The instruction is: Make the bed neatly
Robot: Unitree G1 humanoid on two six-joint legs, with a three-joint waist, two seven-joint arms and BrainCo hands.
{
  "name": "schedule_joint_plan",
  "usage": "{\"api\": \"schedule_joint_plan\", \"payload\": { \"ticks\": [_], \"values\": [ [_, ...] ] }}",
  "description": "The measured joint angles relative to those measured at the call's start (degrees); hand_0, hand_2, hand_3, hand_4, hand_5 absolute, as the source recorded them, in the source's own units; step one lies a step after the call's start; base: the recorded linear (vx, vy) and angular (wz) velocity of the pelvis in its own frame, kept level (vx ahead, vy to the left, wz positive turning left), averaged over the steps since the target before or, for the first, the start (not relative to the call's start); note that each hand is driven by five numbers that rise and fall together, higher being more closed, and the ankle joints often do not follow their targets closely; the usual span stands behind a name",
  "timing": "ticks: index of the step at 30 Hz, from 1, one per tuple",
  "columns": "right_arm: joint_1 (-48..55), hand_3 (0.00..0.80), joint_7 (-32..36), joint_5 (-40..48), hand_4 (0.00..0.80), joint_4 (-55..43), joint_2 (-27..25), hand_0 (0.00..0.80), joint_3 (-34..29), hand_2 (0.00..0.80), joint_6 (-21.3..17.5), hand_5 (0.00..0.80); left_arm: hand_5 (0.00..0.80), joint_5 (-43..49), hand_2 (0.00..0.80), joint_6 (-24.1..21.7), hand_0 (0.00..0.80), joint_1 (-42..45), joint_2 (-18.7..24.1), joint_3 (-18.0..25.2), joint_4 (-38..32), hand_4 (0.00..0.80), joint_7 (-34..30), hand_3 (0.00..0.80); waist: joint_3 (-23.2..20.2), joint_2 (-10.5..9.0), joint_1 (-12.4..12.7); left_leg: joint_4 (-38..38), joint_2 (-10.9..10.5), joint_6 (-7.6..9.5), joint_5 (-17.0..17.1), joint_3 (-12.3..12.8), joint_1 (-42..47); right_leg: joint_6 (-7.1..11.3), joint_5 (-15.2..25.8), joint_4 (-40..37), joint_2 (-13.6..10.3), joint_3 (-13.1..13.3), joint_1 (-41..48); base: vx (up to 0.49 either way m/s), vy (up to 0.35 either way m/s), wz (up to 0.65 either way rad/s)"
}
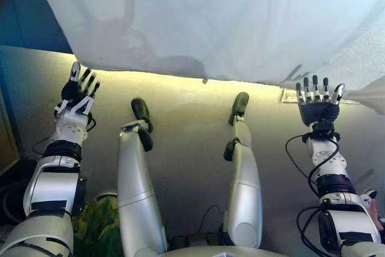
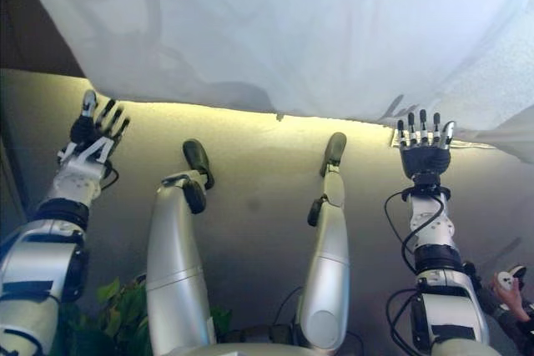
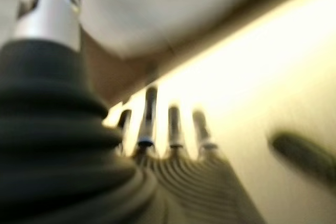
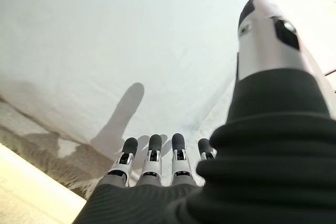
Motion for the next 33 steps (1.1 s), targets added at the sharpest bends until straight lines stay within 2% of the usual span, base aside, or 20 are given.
{"api": "schedule_joint_plan", "payload": {
  "ticks": [4, 7, 13, 15, 17, 20, 23, 28, 31, 33],
  "values": [
    [0.10, 0.000, 1.38, 2.28, 0.000, 1.06, 0.04, 0.000, 0.22, 0.000, -0.07, 0.000, 0.000, 3.93, 0.000, -0.12, 0.000, 0.98, 0.84, 0.84, 3.04, 0.000, 0.27, 0.000, -0.02, -0.13, -0.33, -0.82, 0.10, -0.59, 0.30, -0.64, 1.29, 0.04, 0.02, 0.59, 0.29, -0.58, 1.00, -0.004, -0.127, 0.03],
    [1.41, 0.000, 2.15, 2.43, 0.000, 1.07, 0.63, 0.000, 0.98, 0.000, -0.11, 0.000, 0.000, 4.38, 0.000, -1.01, 0.000, 1.85, 1.12, 2.17, 2.74, 0.000, -0.26, 0.000, 0.00, -0.14, 0.62, -3.80, -0.43, -1.50, 1.81, -0.96, 5.00, 0.15, -0.10, 0.82, -0.05, -2.00, 3.75, 0.004, -0.177, 0.19],
    [4.59, 0.000, 3.68, 2.45, 0.000, 1.26, 4.42, 0.000, 0.24, 0.000, -0.54, 0.000, 0.000, 4.26, 0.000, -3.53, 0.000, 6.91, 1.67, 5.56, -4.02, 0.000, -2.14, 0.000, -0.07, 0.10, 2.99, -15.24, -1.79, -5.01, 7.40, -4.43, 14.26, 1.57, -2.75, 0.57, 0.10, -7.00, 11.08, -0.002, -0.238, 0.40],
    [4.62, 0.000, 3.55, 2.27, 0.000, 1.42, 4.96, 0.000, 0.08, 0.000, -1.00, 0.000, 0.000, 3.64, 0.000, -3.45, 0.000, 8.66, 1.59, 7.42, -4.23, 0.000, -2.12, 0.000, 0.11, 0.33, 4.46, -18.31, -1.89, -6.33, 9.55, -4.92, 17.99, 2.02, -3.11, 0.61, 0.56, -8.24, 13.87, -0.001, -0.262, 0.26],
    [4.67, 0.000, 3.15, 1.27, 0.000, 1.41, 5.36, 0.000, -0.49, 0.000, -2.02, 0.000, 0.000, 3.22, 0.000, -3.50, 0.000, 10.55, 1.53, 9.09, -5.04, 0.000, -2.13, 0.000, 0.20, 0.55, 5.12, -21.09, -1.73, -7.10, 10.46, -5.58, 22.27, 1.98, -3.84, 0.45, 0.88, -9.32, 17.49, 0.030, -0.253, 0.20],
    [5.33, 0.000, 0.43, -2.29, 0.000, 1.52, 5.47, 0.000, -0.70, 0.000, -3.99, 0.000, 0.000, 3.64, 0.000, -3.51, 0.000, 12.97, 1.33, 9.33, -10.37, 0.000, -2.16, 0.000, 0.22, 0.72, 6.58, -26.22, -1.88, -7.97, 11.94, -6.26, 29.91, 1.73, -4.89, -0.80, 1.07, -11.22, 24.57, 0.049, -0.257, 0.29],
    [6.14, 0.000, -1.92, -6.48, 0.000, 2.05, 5.48, 0.000, -0.60, 0.000, -5.41, 0.000, 0.000, 5.78, 0.000, -4.57, 0.000, 15.73, 0.17, 8.96, -16.82, 0.000, -2.76, 0.000, 0.20, 1.14, 8.65, -30.83, -1.90, -8.50, 13.12, -6.92, 37.31, 1.75, -5.20, -3.57, 1.63, -13.02, 32.16, 0.092, -0.244, 0.25],
    [10.02, 0.000, -4.08, -14.40, 0.000, 3.98, 5.45, 0.000, -0.58, 0.000, -6.90, 0.000, 0.000, 11.28, 0.000, -6.09, 0.000, 24.44, -5.32, 8.98, -27.99, 0.000, -5.44, 0.000, -0.69, 2.01, 12.34, -37.77, -1.89, -9.41, 14.67, -6.94, 48.45, 1.80, -5.19, -9.09, 2.59, -14.69, 43.64, 0.179, -0.162, 0.18],
    [13.17, 0.000, -3.33, -15.32, 0.000, 5.41, 6.20, 0.000, -0.67, 0.000, -6.92, 0.000, 0.000, 13.74, 0.000, -6.28, 0.000, 29.72, -8.83, 8.95, -30.36, 0.000, -8.80, 0.000, -4.18, 2.02, 13.52, -40.57, -1.90, -9.81, 15.17, -6.97, 51.77, 1.85, -5.37, -11.21, 2.99, -15.34, 47.11, 0.161, -0.020, 0.15],
    [16.59, 0.000, -1.40, -16.59, 0.000, 4.90, 9.19, 0.000, -0.89, 0.000, -7.65, 0.000, 0.000, 14.60, 0.000, -6.38, 0.000, 33.93, -11.86, 9.28, -32.51, 0.000, -11.41, 0.000, -7.60, 1.90, 13.79, -42.51, -2.01, -10.20, 15.55, -6.95, 53.78, 1.63, -5.54, -11.98, 3.12, -15.43, 48.79, 0.132, 0.013, 0.10]
  ]
}}
